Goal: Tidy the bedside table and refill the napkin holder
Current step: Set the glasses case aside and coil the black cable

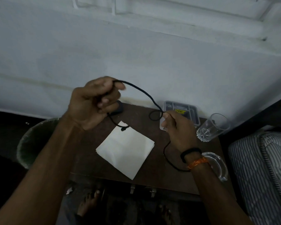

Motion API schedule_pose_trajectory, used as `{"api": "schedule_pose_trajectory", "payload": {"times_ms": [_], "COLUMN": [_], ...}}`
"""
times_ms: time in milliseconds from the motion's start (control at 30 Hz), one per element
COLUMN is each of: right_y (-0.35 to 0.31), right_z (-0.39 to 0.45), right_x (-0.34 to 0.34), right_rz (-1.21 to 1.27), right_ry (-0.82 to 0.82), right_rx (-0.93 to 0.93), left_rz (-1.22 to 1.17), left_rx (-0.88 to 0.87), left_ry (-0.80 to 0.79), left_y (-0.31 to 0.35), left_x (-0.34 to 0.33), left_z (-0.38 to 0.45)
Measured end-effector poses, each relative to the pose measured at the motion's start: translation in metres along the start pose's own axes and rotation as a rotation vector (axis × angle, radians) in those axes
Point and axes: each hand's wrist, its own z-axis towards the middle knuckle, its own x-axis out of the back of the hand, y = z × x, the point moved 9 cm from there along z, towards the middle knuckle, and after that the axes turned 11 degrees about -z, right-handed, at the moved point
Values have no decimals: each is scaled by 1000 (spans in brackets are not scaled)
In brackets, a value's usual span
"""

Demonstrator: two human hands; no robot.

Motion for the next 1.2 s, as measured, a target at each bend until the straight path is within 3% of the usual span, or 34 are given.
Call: {"api": "schedule_pose_trajectory", "payload": {"times_ms": [133,233,367,433,500,633,767,867,1000,1200], "right_y": [-8,-9,-14,-24,-38,-58,-51,-38,-7,37], "right_z": [2,4,4,2,-1,-5,-3,2,11,16], "right_x": [0,-4,12,22,29,31,23,23,29,31], "right_rz": [-42,28,394,691,835,717,678,715,804,718], "right_ry": [75,29,92,87,42,-16,-26,49,197,326], "right_rx": [48,37,-50,-35,40,171,103,6,-186,-353], "left_rz": [413,489,454,437,450,375,226,227,442,747], "left_rx": [149,160,154,124,112,84,27,81,246,273], "left_ry": [-64,-80,46,74,68,94,202,158,72,3], "left_y": [-29,-40,-39,-37,-39,-40,-35,-40,-56,-51], "left_x": [-31,-38,-23,-22,-22,-22,-13,-14,-7,7], "left_z": [2,5,9,11,12,15,17,15,7,0]}}
